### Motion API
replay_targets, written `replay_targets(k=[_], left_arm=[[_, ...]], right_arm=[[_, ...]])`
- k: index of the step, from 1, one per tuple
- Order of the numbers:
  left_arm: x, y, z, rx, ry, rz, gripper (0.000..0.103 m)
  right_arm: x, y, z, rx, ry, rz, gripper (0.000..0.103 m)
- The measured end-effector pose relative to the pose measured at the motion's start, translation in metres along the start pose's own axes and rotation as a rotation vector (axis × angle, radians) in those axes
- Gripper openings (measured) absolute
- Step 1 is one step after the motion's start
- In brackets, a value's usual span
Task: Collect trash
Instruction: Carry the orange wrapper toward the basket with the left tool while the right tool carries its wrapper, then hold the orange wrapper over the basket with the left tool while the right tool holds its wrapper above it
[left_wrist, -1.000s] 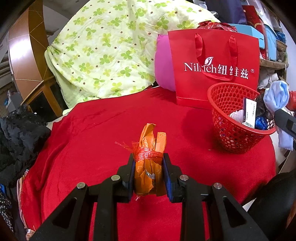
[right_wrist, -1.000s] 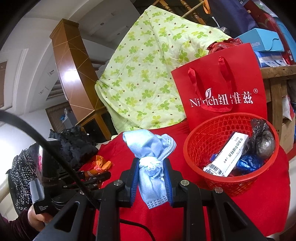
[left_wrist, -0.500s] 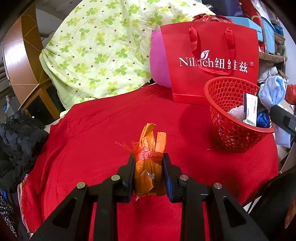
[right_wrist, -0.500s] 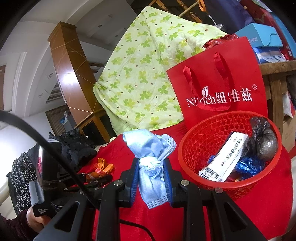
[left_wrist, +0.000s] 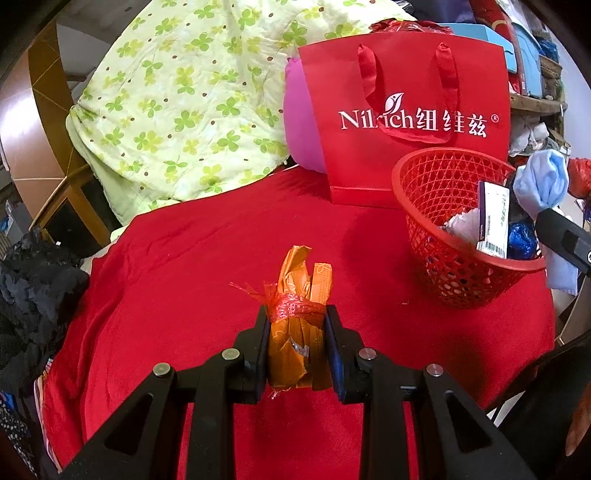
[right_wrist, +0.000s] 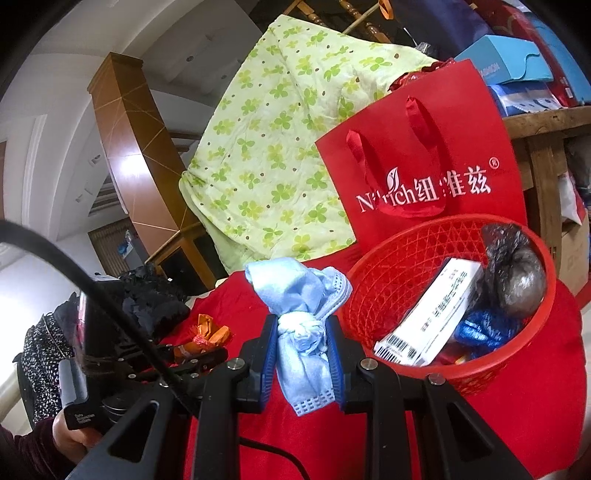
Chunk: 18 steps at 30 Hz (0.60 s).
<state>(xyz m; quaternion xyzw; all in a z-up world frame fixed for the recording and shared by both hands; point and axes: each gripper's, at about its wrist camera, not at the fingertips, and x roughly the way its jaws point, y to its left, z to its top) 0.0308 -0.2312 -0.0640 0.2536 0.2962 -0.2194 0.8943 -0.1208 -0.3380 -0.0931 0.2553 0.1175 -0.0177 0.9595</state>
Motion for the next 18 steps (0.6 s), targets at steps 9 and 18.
replay_targets(k=[9,18], left_arm=[[-0.007,-0.010,0.030,0.020,-0.067,0.000,0.029],[0.001,-0.024,0.061,0.019,-0.103,-0.003,0.029]], right_arm=[[0.006,0.003,0.043,-0.037,-0.067,-0.027,0.027],[0.027,-0.023,0.078,0.049,-0.075,-0.052,0.027]])
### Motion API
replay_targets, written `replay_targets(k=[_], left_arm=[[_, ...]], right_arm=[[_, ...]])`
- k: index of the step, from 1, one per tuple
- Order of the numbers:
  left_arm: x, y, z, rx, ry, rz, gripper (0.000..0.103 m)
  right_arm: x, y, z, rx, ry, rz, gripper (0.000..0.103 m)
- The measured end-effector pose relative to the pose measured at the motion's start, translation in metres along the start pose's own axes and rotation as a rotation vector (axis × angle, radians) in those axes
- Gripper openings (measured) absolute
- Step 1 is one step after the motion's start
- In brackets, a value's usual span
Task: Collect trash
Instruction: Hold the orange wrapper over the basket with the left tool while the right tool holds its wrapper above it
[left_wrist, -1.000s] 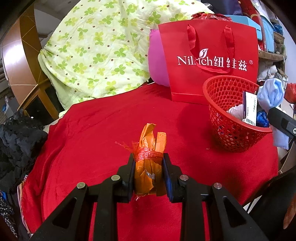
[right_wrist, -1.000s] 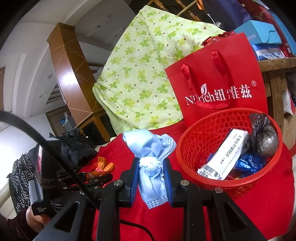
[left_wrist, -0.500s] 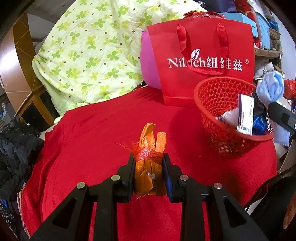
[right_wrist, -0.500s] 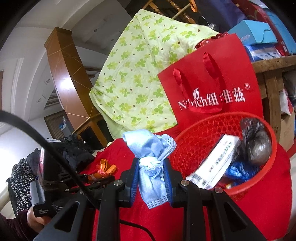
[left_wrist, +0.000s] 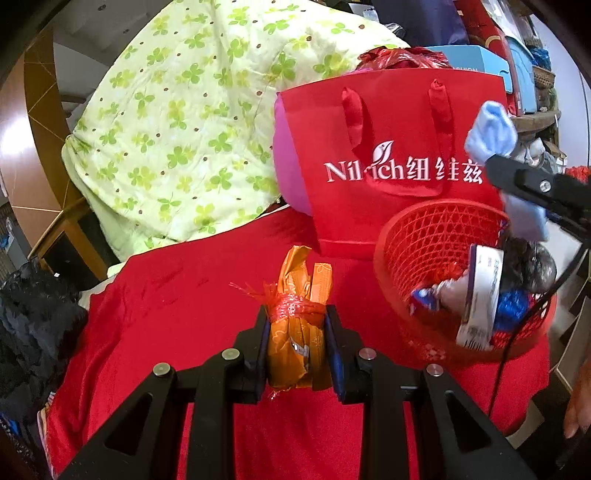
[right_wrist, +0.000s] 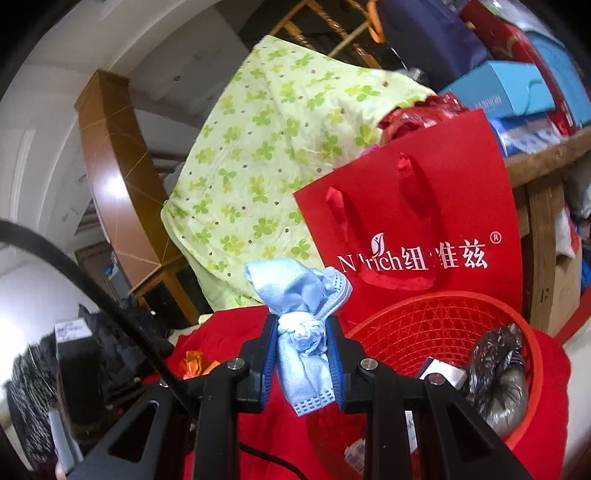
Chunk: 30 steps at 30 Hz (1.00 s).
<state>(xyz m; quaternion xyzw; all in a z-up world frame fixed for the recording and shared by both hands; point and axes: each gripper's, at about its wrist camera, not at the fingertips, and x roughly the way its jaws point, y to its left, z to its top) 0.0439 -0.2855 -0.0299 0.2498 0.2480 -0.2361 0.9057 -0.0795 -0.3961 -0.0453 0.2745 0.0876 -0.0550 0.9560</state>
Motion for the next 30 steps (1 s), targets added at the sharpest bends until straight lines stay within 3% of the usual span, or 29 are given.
replay_targets(k=[6,13,30], left_arm=[[0.010,-0.021,0.006,0.016,-0.017,-0.013,0.029],[0.017,-0.044,0.013,0.025,-0.007,-0.027,0.029],[0.020,-0.069,0.020,0.053,-0.018,-0.059,0.029]], right_arm=[[0.001,-0.037,-0.015,0.062,0.030,-0.006,0.027],[-0.015,-0.067,-0.011,0.120,-0.011,-0.019,0.027],[-0.036,-0.084,-0.011,0.142,-0.055,-0.047,0.027]])
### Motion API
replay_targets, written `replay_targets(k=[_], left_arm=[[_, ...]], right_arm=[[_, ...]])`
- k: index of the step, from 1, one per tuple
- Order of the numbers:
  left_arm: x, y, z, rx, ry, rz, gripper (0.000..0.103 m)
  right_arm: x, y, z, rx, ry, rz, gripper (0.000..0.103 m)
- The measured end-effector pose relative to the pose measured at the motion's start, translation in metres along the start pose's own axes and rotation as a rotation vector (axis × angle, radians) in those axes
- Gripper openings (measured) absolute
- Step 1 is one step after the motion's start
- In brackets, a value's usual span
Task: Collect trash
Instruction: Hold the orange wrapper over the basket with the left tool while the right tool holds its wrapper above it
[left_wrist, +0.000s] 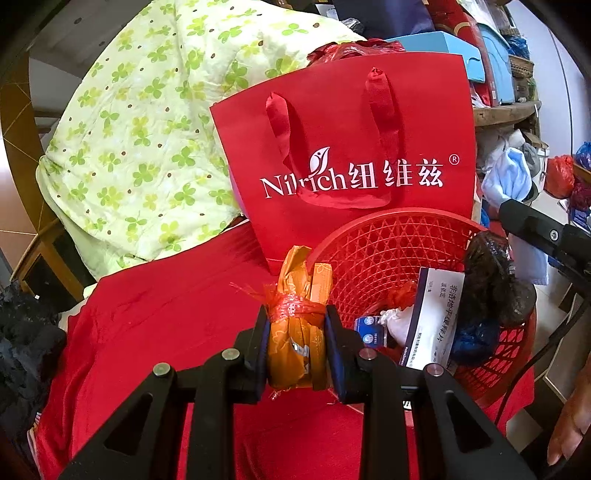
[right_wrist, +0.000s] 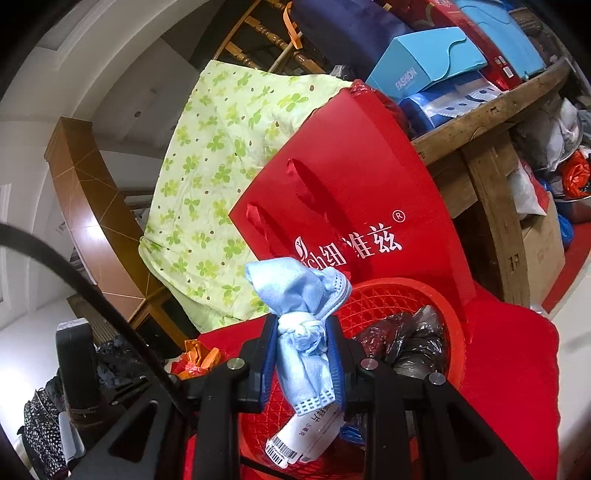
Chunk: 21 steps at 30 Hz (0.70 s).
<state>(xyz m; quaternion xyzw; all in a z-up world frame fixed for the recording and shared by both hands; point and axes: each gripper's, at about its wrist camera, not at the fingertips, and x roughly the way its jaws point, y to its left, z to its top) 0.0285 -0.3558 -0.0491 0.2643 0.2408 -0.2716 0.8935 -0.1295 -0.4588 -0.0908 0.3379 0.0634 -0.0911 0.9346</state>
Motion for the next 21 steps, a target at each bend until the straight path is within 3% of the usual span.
replay_targets(k=[21], left_arm=[[0.013,-0.003,0.006,-0.019,-0.006,-0.096,0.029]], right_arm=[[-0.002,-0.012,0.002,0.041,-0.009,-0.032,0.029]])
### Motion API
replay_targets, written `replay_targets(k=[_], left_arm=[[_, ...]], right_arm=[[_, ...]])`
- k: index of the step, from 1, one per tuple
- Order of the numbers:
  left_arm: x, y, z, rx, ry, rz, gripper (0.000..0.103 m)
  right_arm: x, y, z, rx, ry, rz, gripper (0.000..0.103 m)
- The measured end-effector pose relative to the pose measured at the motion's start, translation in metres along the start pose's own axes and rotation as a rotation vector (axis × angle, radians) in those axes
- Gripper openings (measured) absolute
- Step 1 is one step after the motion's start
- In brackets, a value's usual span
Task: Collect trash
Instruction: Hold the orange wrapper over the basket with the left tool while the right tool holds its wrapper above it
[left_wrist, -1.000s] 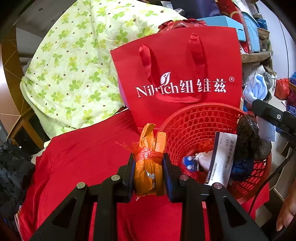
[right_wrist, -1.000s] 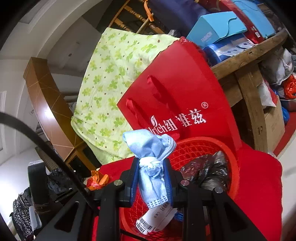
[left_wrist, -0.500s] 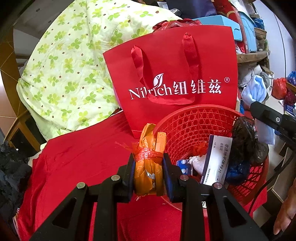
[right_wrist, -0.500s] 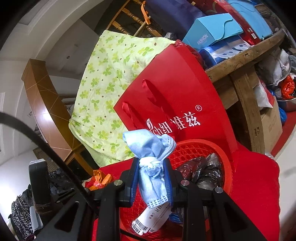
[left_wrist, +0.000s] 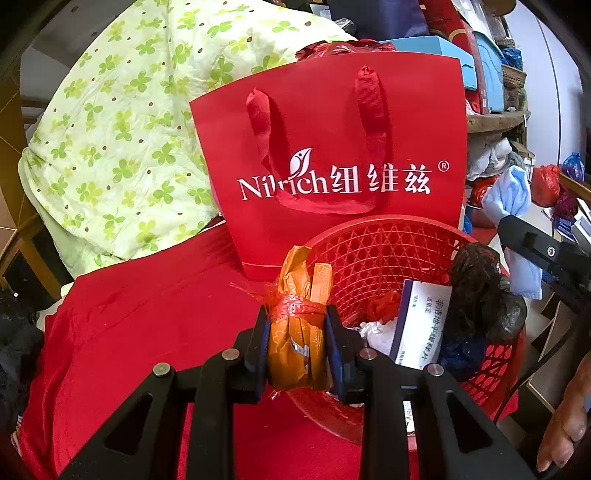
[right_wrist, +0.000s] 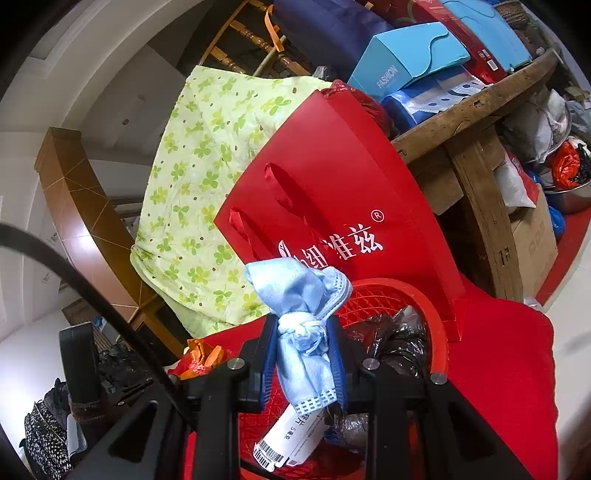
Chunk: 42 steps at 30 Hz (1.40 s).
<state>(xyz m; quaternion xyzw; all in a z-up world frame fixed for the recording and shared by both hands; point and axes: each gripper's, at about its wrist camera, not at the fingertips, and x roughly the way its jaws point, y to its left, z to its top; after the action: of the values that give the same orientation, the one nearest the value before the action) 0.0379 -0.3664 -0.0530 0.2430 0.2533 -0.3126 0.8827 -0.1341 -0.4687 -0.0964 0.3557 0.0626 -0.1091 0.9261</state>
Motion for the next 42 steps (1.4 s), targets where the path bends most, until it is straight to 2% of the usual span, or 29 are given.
replay_targets(k=[25,42], left_arm=[[0.001,-0.010,0.003,0.011,-0.011,-0.019,0.030],[0.007,-0.011,-0.001,0.010,-0.014,-0.072,0.030]], right_arm=[[-0.003,-0.002,0.001,-0.001,-0.003,0.007,0.029],[0.003,-0.001,-0.002,0.010,0.025,0.003,0.030]])
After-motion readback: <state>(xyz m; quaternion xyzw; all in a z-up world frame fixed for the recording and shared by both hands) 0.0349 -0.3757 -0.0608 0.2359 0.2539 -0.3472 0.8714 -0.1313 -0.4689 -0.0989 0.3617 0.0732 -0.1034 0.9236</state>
